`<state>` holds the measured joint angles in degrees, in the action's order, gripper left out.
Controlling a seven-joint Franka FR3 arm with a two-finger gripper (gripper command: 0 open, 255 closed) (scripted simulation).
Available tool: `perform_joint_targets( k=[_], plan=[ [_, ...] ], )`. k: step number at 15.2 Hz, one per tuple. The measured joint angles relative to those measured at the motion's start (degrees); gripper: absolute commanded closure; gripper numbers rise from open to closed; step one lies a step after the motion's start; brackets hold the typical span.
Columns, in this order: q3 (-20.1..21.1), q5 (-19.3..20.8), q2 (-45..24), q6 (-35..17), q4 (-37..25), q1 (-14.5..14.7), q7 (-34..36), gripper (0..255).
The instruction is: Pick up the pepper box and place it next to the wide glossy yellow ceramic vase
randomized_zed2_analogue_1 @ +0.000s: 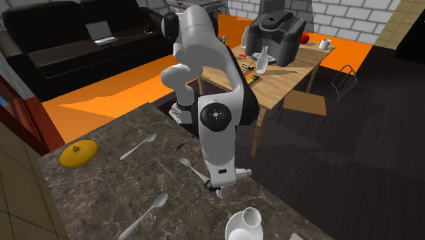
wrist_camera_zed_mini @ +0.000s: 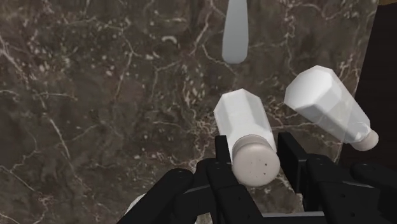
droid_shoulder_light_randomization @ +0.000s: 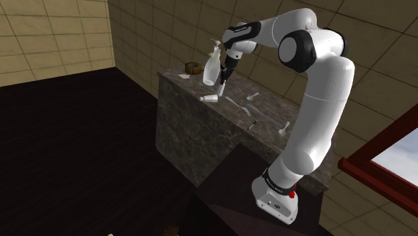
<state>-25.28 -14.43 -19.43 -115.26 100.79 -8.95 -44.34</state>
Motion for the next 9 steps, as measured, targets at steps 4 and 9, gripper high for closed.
perform_joint_targets(
  k=[4,9],
  plan=[
    [-0.31,0.76,1.26,2.56,-1.46,0.10,0.56,255],
    [-0.56,1.42,2.15,6.00,-4.15,0.08,1.21,255]
  ],
)
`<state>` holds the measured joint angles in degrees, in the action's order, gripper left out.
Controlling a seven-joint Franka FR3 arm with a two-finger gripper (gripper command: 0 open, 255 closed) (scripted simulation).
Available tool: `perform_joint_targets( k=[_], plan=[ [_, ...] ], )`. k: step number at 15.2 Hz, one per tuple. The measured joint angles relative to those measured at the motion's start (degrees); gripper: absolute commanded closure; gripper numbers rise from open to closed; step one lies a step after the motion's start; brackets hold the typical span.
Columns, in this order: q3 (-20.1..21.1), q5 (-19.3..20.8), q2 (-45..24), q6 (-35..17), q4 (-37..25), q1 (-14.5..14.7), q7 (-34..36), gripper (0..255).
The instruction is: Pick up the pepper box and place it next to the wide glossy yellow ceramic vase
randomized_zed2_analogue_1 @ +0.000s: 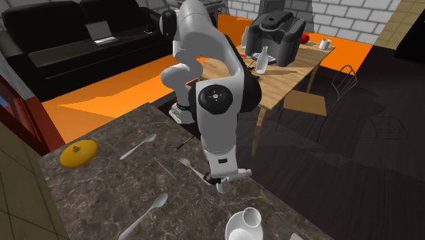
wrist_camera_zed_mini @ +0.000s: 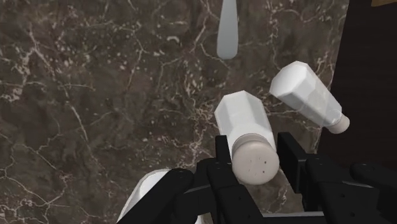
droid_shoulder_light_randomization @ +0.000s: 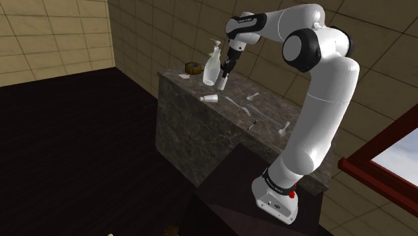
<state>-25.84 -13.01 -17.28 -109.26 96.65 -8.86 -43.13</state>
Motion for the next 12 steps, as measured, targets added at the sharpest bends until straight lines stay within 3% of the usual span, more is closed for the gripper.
perform_joint_targets(
  k=[12],
  plan=[
    [-0.43,1.07,1.45,8.52,-7.32,-0.21,1.33,255]
  ],
)
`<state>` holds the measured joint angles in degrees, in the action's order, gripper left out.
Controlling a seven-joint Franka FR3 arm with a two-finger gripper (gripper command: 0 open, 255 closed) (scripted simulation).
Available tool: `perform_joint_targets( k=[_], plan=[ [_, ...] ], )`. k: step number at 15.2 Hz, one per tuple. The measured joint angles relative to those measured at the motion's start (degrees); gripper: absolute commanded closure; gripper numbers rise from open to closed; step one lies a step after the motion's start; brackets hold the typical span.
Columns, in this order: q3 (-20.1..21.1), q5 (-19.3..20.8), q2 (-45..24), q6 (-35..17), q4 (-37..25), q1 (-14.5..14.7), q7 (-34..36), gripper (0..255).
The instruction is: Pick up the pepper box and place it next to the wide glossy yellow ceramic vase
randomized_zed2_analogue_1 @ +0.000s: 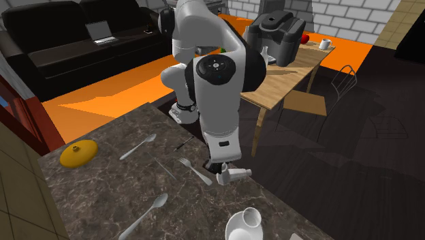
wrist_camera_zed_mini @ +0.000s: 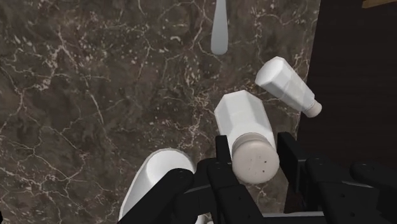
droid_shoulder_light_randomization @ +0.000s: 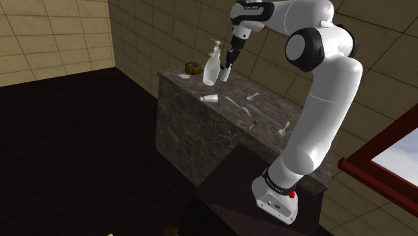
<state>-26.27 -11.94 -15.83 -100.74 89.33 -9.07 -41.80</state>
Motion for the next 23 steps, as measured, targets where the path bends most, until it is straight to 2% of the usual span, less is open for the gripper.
perform_joint_targets(
  k=[9,19,23],
  plan=[
    [-0.21,0.09,-0.19,6.79,-7.01,-0.59,0.64,255],
    [-2.72,8.60,18.51,2.44,14.27,-0.83,-2.20,255],
    [-3.89,11.92,24.74,1.99,20.29,-2.45,-4.03,255]
  ],
)
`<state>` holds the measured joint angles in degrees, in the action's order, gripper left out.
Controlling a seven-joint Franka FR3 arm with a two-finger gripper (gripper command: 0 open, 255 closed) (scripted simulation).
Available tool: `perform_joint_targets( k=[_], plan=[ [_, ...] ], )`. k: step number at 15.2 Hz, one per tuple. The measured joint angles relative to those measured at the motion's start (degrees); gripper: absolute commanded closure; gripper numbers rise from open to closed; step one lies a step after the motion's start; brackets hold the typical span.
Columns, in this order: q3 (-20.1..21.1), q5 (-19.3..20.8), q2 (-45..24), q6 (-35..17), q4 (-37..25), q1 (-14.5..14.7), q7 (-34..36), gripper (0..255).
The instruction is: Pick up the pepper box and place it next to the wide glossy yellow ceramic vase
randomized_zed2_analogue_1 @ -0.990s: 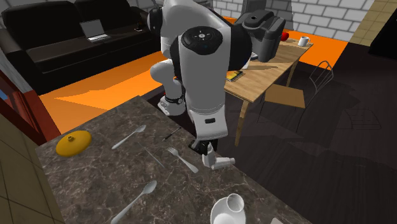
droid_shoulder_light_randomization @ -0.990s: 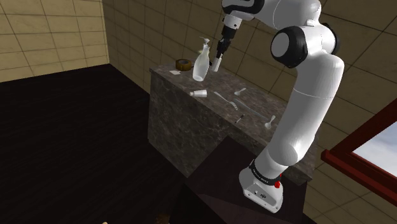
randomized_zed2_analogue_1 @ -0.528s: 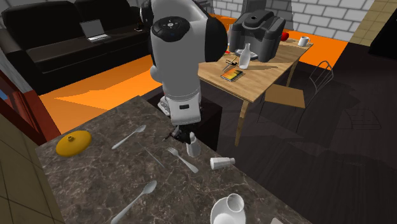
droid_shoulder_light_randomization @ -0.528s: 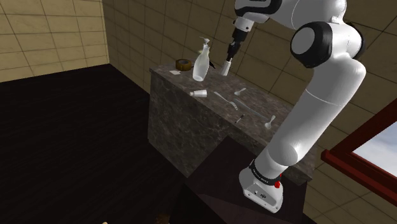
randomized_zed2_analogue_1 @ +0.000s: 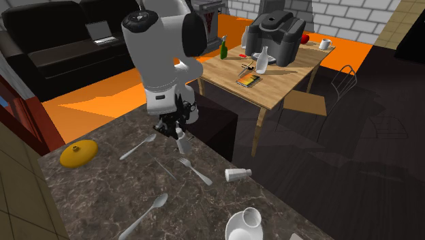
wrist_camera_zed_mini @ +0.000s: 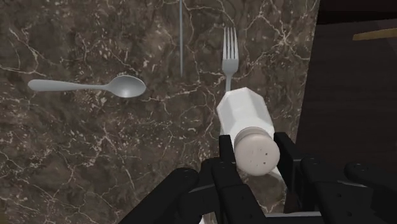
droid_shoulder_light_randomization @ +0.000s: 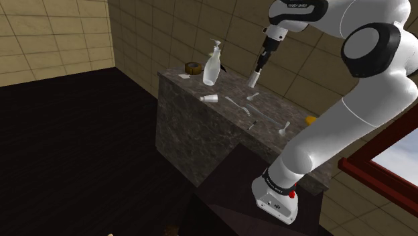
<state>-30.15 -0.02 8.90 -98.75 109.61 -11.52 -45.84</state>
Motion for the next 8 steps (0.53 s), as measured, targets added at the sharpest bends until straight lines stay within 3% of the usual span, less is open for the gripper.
perform_joint_targets(
  k=[8],
  plan=[
    [-2.22,7.25,12.69,0.94,10.31,-4.74,-3.97,255]
  ],
)
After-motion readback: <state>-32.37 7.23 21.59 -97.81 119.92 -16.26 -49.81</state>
